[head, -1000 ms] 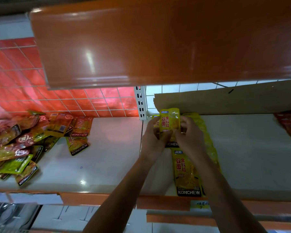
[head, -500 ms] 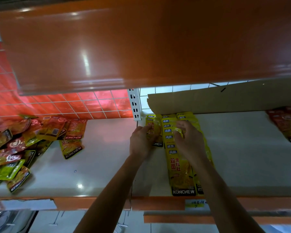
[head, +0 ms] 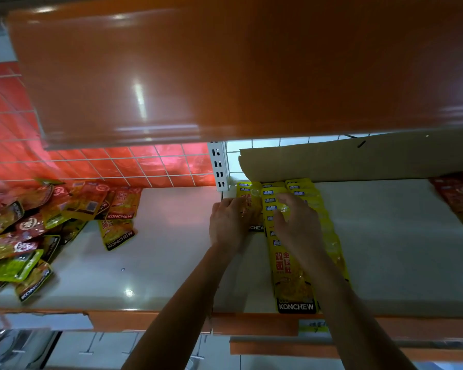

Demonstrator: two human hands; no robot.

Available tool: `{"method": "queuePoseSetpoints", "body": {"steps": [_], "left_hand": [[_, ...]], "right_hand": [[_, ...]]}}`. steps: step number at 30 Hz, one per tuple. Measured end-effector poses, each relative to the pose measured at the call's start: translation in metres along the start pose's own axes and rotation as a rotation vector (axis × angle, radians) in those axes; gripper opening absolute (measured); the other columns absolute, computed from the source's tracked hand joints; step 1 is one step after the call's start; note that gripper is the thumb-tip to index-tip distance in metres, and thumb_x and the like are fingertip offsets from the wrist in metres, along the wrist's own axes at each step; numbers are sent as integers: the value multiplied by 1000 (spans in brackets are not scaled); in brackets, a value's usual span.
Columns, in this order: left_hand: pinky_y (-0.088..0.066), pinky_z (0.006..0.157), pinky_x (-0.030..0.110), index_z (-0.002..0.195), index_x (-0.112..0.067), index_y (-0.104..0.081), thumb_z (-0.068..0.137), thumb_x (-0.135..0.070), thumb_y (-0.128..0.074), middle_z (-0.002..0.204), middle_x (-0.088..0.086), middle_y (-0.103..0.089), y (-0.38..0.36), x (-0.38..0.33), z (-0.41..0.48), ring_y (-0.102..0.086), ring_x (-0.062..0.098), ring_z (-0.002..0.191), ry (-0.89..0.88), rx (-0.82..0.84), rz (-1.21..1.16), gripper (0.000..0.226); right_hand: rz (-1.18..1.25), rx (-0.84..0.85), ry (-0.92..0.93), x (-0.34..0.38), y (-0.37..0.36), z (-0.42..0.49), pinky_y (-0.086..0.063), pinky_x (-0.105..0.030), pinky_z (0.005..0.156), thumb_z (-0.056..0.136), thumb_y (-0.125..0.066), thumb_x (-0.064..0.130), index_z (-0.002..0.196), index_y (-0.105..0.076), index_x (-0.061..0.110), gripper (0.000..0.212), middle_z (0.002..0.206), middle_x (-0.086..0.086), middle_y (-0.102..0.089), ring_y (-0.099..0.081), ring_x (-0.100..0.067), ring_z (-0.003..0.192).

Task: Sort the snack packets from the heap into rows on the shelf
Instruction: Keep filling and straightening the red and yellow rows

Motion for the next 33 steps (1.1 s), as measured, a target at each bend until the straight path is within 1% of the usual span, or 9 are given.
{"method": "queuePoseSetpoints", "body": {"steps": [4, 9, 13, 17, 21, 25, 27, 29, 33], "left_hand": [[-39, 95, 36, 127, -17, -60, 94, -34, -55, 126, 10, -59, 13, 7, -6, -49, 30, 115, -27, -39, 18, 38], [-39, 101, 35, 134, -22, -53, 94, -42, -50, 138, 4, -52, 38, 37, -15, -43, 25, 126, 20, -98, 188, 44], [-37, 107, 36, 139, -25, -47, 96, -46, -47, 146, 3, -44, 62, 71, -25, -36, 22, 135, 117, -135, 255, 48], [-34, 110, 36, 141, -24, -43, 97, -45, -45, 147, 3, -42, 90, 111, -34, -34, 23, 136, 209, -147, 308, 49], [-39, 100, 36, 130, -18, -51, 95, -40, -49, 135, 6, -51, 121, 146, -39, -43, 26, 123, 303, -192, 331, 42], [-41, 90, 39, 119, -10, -56, 88, -32, -59, 124, 12, -56, 144, 176, -40, -46, 32, 116, 443, -177, 312, 38], [-42, 90, 39, 122, -10, -53, 89, -37, -58, 124, 12, -55, 148, 187, -39, -46, 33, 117, 494, -130, 326, 43], [-41, 90, 40, 123, -11, -53, 92, -39, -51, 123, 13, -55, 149, 192, -38, -46, 33, 116, 525, -93, 360, 42], [-42, 87, 41, 116, -13, -60, 96, -34, -42, 117, 11, -56, 148, 195, -36, -47, 33, 112, 529, -92, 398, 34]], "right_hand": [[-82, 41, 68, 10, -20, 2, -37, -30, 96, 90, -56, 15, 127, -58, 14, 38, 126, -6, -60, -52, -23, 118], [-135, 98, 128, 30, -56, 0, -34, -28, 94, 88, -56, 16, 124, -58, 13, 36, 125, -7, -59, -49, -24, 118], [-118, 190, 210, 53, -92, -6, -30, -28, 105, 90, -55, 15, 129, -55, 15, 40, 133, -4, -55, -44, -21, 127], [-141, 268, 272, 85, -129, -12, -29, -27, 110, 93, -54, 19, 135, -50, 17, 42, 141, 0, -50, -39, -16, 132], [-158, 343, 331, 125, -169, -15, -33, -32, 110, 95, -54, 21, 136, -48, 17, 42, 143, -2, -48, -42, -20, 132], [-207, 457, 425, 161, -209, -3, -45, -32, 83, 91, -48, 12, 114, -58, 13, 26, 119, -9, -60, -57, -30, 110], [-224, 495, 448, 174, -228, 5, -47, -38, 86, 88, -45, 10, 121, -52, 12, 34, 121, -12, -57, -55, -34, 110], [-260, 536, 492, 185, -245, 13, -44, -42, 91, 88, -45, 11, 133, -42, 15, 45, 133, -12, -50, -50, -35, 118], [-335, 638, 565, 186, -271, 20, -40, -43, 98, 97, -41, 28, 139, -34, 19, 44, 148, -6, -37, -39, -31, 131]]}}
Point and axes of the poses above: each hand's wrist, its own z-axis towards the middle knuckle, its own y-axis out of the back of the hand, x = y × z, the point moved 1 cm from there along z, towards the middle knuckle
